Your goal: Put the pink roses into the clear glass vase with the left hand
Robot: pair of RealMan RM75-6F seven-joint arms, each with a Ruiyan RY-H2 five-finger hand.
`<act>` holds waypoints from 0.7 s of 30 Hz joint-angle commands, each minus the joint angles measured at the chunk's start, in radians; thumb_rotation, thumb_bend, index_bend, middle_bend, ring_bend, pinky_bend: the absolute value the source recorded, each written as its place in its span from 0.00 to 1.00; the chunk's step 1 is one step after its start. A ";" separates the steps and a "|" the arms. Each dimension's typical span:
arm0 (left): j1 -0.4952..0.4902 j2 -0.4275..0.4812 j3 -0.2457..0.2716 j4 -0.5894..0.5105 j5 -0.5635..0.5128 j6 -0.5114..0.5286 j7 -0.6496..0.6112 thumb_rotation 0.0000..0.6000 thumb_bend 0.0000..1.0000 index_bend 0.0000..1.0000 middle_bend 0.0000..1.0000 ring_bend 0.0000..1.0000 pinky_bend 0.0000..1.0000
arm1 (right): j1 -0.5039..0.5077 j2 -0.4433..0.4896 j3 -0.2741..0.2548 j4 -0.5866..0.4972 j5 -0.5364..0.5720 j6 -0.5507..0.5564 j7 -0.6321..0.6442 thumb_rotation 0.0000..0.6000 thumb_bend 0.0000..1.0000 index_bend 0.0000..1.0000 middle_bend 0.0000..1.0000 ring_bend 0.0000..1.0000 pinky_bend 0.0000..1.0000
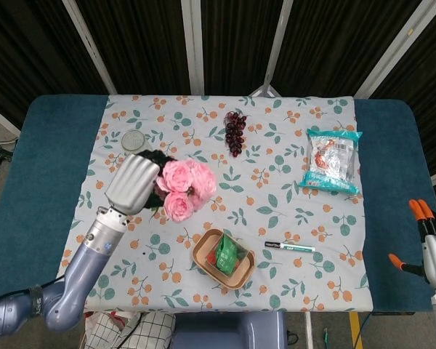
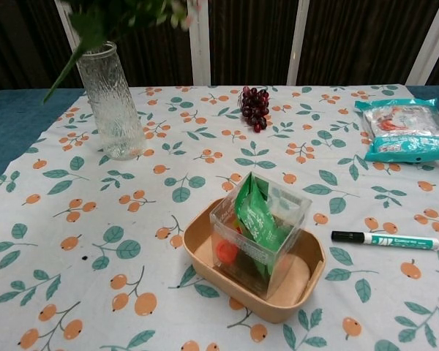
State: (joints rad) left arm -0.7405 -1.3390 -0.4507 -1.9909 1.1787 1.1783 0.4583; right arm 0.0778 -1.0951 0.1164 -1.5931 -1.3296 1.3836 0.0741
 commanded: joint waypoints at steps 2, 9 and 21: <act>-0.061 0.005 -0.129 0.034 -0.062 0.004 -0.158 1.00 0.43 0.55 0.57 0.45 0.50 | 0.003 -0.005 0.005 0.011 0.013 -0.009 0.000 1.00 0.17 0.05 0.00 0.00 0.00; -0.102 -0.038 -0.176 0.253 0.010 0.019 -0.384 1.00 0.43 0.55 0.57 0.45 0.50 | 0.013 -0.016 0.012 0.038 0.044 -0.041 0.002 1.00 0.17 0.05 0.00 0.00 0.00; -0.208 -0.170 -0.178 0.722 0.095 0.029 -0.801 1.00 0.43 0.55 0.57 0.45 0.49 | 0.025 -0.035 0.033 0.094 0.126 -0.091 -0.014 1.00 0.17 0.05 0.00 0.00 0.00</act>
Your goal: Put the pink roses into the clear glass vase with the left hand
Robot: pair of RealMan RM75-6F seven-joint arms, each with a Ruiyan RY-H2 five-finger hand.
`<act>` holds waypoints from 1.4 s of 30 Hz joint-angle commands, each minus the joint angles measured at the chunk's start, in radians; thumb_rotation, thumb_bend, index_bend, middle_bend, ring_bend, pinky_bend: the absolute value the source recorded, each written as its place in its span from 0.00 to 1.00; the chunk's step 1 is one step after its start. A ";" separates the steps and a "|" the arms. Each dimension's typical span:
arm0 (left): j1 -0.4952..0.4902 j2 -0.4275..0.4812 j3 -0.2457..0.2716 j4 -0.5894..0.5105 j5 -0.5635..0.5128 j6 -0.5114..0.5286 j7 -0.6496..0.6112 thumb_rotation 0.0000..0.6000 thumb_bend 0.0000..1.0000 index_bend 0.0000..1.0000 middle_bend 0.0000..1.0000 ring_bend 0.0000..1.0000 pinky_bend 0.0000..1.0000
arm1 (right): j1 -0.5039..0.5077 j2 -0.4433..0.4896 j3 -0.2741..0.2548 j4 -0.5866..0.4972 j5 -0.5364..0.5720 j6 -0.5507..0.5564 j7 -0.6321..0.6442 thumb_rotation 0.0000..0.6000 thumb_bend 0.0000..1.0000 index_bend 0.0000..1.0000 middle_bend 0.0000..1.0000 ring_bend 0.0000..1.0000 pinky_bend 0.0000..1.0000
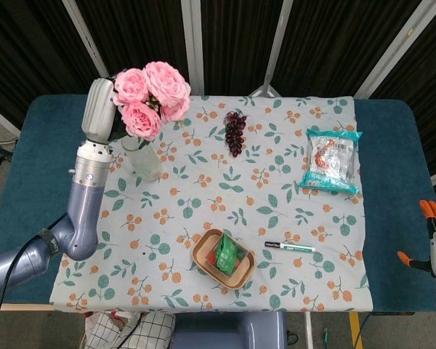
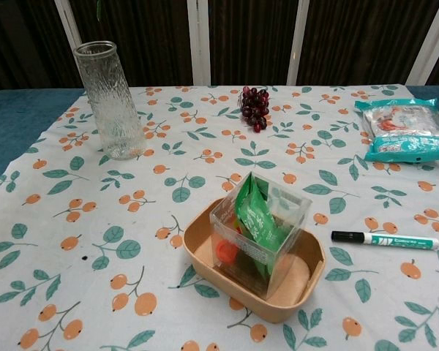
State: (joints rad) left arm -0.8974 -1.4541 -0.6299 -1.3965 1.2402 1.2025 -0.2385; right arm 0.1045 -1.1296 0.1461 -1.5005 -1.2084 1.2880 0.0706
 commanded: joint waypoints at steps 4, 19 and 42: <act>-0.078 -0.091 0.021 0.221 0.042 0.005 -0.159 1.00 0.43 0.55 0.57 0.45 0.49 | -0.007 0.001 0.005 -0.008 0.004 0.020 -0.022 1.00 0.17 0.05 0.00 0.00 0.00; -0.095 -0.146 0.069 0.353 0.051 0.058 -0.249 1.00 0.43 0.55 0.57 0.45 0.49 | -0.010 0.004 0.012 -0.001 0.005 0.018 0.001 1.00 0.17 0.05 0.00 0.00 0.00; -0.048 -0.144 0.148 0.392 0.067 0.091 -0.302 1.00 0.43 0.55 0.58 0.46 0.49 | -0.005 -0.006 0.015 -0.001 0.005 0.014 -0.008 1.00 0.17 0.05 0.00 0.00 0.00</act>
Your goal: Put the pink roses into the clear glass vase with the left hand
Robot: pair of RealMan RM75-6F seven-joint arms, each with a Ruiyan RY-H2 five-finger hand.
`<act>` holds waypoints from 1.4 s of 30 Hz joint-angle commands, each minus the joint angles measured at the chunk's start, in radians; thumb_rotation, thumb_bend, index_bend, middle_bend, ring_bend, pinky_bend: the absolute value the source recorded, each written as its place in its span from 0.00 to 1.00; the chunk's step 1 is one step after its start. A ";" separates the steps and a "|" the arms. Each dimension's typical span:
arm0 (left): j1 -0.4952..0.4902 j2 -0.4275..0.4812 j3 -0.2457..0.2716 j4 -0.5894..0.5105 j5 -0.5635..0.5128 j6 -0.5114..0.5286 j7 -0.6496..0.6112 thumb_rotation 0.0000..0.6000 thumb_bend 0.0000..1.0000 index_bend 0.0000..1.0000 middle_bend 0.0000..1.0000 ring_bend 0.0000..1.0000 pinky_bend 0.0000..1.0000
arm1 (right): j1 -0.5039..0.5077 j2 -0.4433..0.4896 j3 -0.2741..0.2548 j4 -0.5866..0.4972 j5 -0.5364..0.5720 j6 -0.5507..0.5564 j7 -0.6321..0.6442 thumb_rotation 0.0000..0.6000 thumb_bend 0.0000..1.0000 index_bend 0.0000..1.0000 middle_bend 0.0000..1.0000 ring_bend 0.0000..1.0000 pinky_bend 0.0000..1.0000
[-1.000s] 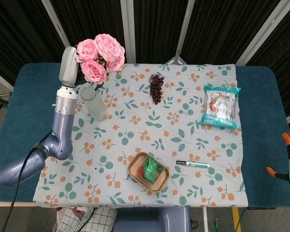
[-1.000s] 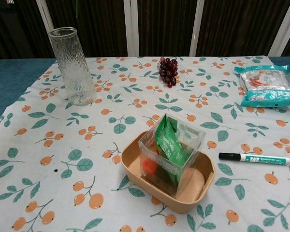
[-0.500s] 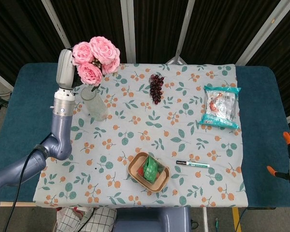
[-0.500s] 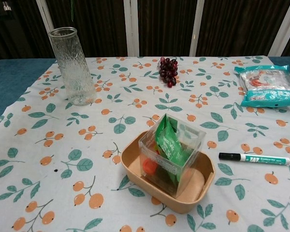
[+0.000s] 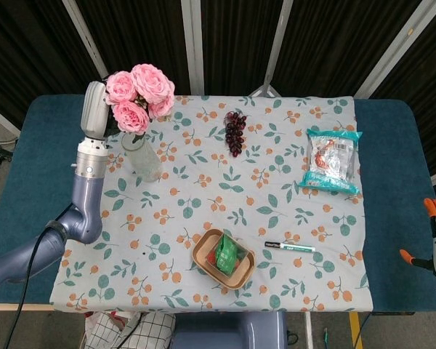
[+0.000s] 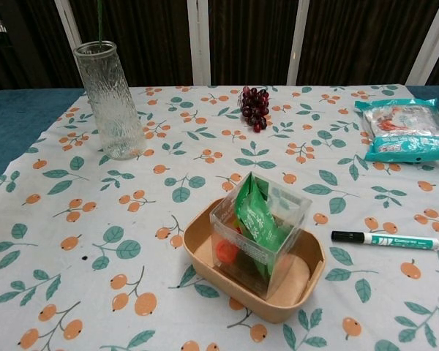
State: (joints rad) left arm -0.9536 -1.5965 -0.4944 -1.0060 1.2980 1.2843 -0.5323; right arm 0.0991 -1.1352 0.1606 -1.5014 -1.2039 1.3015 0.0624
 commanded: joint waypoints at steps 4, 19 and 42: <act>0.017 -0.007 0.036 0.018 0.030 0.025 -0.007 1.00 0.43 0.55 0.58 0.46 0.49 | 0.002 -0.002 0.000 0.004 0.000 -0.004 0.003 1.00 0.17 0.05 0.00 0.00 0.00; 0.065 -0.029 0.121 0.097 0.052 -0.010 -0.077 1.00 0.38 0.50 0.51 0.41 0.45 | -0.001 -0.004 0.000 0.007 -0.016 0.008 0.018 1.00 0.17 0.05 0.00 0.00 0.00; 0.139 0.387 0.198 -0.258 -0.118 -0.429 0.152 1.00 0.26 0.00 0.09 0.00 0.15 | 0.001 -0.007 -0.002 0.012 -0.022 0.004 0.017 1.00 0.17 0.05 0.00 0.00 0.00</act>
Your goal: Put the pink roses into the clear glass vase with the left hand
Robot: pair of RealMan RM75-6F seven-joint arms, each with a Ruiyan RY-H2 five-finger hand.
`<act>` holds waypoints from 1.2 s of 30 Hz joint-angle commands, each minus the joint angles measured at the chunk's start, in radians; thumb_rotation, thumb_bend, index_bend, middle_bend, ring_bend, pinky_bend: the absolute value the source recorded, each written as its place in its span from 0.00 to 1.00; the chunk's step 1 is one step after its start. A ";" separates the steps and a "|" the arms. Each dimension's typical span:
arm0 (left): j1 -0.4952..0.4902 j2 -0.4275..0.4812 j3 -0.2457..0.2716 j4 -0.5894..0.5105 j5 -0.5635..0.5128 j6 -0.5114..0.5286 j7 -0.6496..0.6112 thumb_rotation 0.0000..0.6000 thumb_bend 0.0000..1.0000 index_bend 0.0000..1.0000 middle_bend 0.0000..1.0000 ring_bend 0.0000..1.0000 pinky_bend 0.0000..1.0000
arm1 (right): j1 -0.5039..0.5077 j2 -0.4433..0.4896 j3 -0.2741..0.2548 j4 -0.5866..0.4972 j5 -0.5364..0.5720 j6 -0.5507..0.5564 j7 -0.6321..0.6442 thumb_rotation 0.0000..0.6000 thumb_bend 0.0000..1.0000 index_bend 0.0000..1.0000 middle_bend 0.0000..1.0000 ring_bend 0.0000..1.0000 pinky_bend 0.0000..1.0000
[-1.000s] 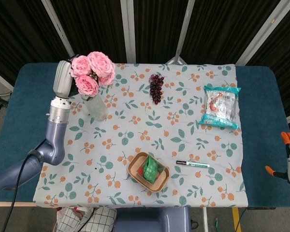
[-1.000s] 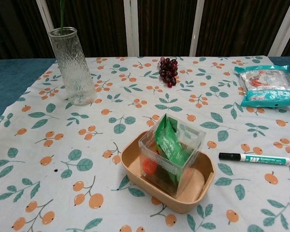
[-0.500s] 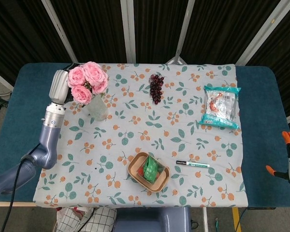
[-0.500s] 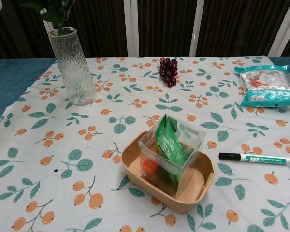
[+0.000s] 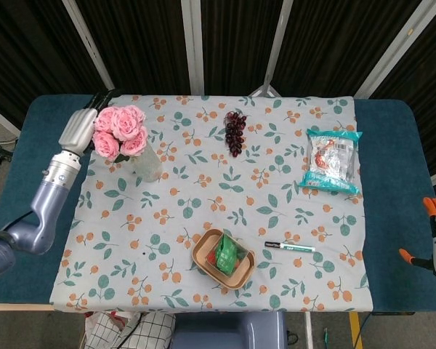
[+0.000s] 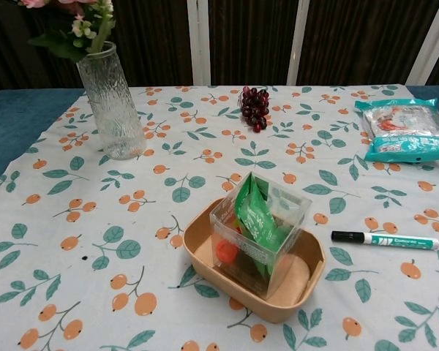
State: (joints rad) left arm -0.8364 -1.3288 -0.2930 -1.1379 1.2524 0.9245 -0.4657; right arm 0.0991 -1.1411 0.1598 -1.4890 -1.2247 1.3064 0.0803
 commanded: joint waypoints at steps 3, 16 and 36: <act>0.052 0.274 -0.005 -0.268 -0.178 -0.127 0.183 1.00 0.25 0.00 0.07 0.00 0.10 | 0.001 -0.005 -0.001 0.000 -0.006 0.005 -0.008 1.00 0.17 0.05 0.00 0.00 0.00; -0.026 0.573 0.244 -0.682 -0.667 -0.093 0.878 1.00 0.22 0.00 0.10 0.00 0.10 | 0.008 -0.019 -0.005 -0.009 -0.013 0.007 -0.037 1.00 0.17 0.05 0.00 0.00 0.00; 0.561 0.231 0.417 -0.421 0.163 0.605 0.419 1.00 0.23 0.00 0.10 0.00 0.10 | -0.006 -0.009 -0.046 -0.036 -0.138 0.092 -0.081 1.00 0.17 0.05 0.00 0.00 0.00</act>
State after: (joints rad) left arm -0.3335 -1.0299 0.0995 -1.6389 1.3555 1.4889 0.0062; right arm 0.0941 -1.1496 0.1155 -1.5242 -1.3587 1.3952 -0.0035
